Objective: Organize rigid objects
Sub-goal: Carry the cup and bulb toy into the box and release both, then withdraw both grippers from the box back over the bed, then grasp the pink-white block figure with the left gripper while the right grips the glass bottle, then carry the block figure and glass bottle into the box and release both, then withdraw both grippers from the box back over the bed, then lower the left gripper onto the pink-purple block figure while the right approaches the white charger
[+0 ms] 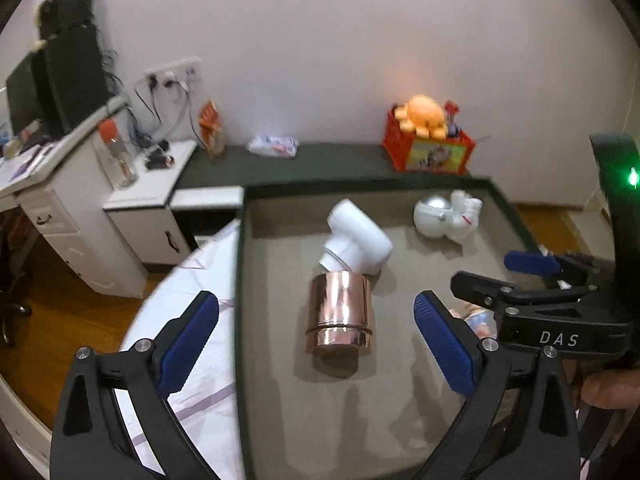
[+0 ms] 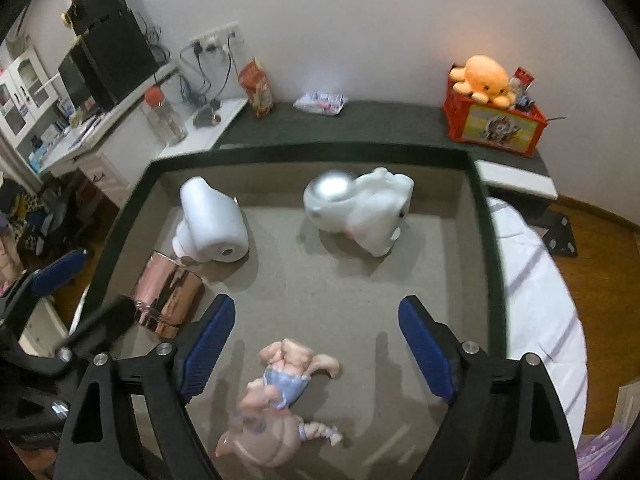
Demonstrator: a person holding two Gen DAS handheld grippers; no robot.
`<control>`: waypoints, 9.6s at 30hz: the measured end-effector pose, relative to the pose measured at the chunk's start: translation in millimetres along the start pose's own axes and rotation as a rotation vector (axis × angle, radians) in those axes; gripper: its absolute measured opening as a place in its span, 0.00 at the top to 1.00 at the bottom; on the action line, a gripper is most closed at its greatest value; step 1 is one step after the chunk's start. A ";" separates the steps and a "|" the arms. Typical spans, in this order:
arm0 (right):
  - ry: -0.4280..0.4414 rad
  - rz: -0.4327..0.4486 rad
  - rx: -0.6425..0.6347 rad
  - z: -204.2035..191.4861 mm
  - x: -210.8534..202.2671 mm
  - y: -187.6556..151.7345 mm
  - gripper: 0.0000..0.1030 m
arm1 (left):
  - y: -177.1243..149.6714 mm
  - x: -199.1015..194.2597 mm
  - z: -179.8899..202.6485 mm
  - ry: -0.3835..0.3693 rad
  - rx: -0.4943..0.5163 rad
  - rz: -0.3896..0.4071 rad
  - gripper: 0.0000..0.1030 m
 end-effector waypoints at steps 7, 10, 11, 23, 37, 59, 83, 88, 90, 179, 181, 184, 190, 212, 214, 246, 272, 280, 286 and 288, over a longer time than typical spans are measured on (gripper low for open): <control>-0.016 0.176 0.032 -13.8 -62.4 -47.1 0.17 | -28.5 -76.4 -24.2 -0.040 -0.073 0.153 0.00; -0.034 0.220 0.039 -19.6 -85.0 -74.9 0.17 | -48.5 -103.5 -32.3 -0.034 -0.080 0.195 0.00; -0.035 0.228 0.040 -21.9 -92.0 -85.6 0.17 | -55.5 -110.7 -34.0 -0.030 -0.081 0.202 0.00; -0.046 0.288 0.044 -42.5 -158.9 -195.0 0.17 | -138.6 -168.0 -32.1 -0.006 -0.085 0.231 0.00; -0.032 0.307 0.075 -44.5 -182.8 -247.9 0.17 | -183.8 -202.6 -27.9 0.033 -0.097 0.233 0.00; -0.035 0.300 0.061 -49.2 -181.9 -248.9 0.17 | -192.1 -202.5 -23.5 0.065 -0.071 0.223 0.00; -0.126 0.126 0.117 7.1 -86.8 -198.1 0.17 | -162.6 -49.2 -32.4 0.065 -0.025 0.037 0.00; -0.149 0.079 0.125 21.9 -59.0 -184.4 0.17 | -155.6 -22.2 -32.6 0.029 -0.040 -0.004 0.00; -0.152 0.063 0.124 27.4 -48.9 -179.6 0.17 | -154.3 -13.7 -34.0 0.023 -0.049 -0.018 0.00; -0.039 -0.001 -0.086 12.4 12.0 -2.4 0.39 | -15.1 40.6 36.2 -0.147 0.075 -0.051 0.48; -0.045 -0.002 -0.084 13.4 10.3 -2.2 0.38 | -15.1 41.1 36.2 -0.138 0.073 -0.052 0.30; -0.061 -0.017 -0.089 13.1 10.2 -1.9 0.21 | -15.6 32.4 34.2 -0.119 0.066 -0.027 0.10; -0.056 0.016 -0.044 14.6 -4.3 -8.3 0.19 | -17.4 5.6 21.3 -0.096 0.042 0.021 0.01; 0.012 0.266 0.013 -49.5 -146.4 -166.8 0.19 | -114.4 -151.3 -10.5 0.012 0.000 0.151 0.00; 0.010 0.278 0.020 -51.2 -155.2 -181.2 0.19 | -122.6 -159.3 -11.4 0.010 -0.002 0.155 0.00; -0.071 0.372 0.075 -56.5 -211.8 -269.1 0.19 | -205.9 -234.6 -22.8 0.010 -0.090 0.213 0.00; -0.076 0.301 0.109 -27.3 -176.3 -243.6 0.19 | -207.0 -156.5 15.2 -0.013 -0.008 0.106 0.00; -0.064 0.256 0.106 -16.8 -147.3 -223.9 0.19 | -205.7 -104.7 46.5 -0.026 0.045 0.042 0.00; -0.046 0.213 0.098 -9.0 -121.0 -207.0 0.19 | -202.9 -68.3 60.7 -0.019 0.068 -0.021 0.00; -0.038 0.201 0.095 -5.9 -112.4 -200.7 0.19 | -203.2 -58.5 62.4 -0.009 0.071 -0.043 0.00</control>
Point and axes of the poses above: each gripper's, at about its wrist camera, not at the fingertips, and x roughly the way its jaws point, z to its right, y to its top, the point moved 6 cm from there along x, roughly the way its jaws point, and after that the axes turned 13 degrees about -z, right-handed, at the moved point
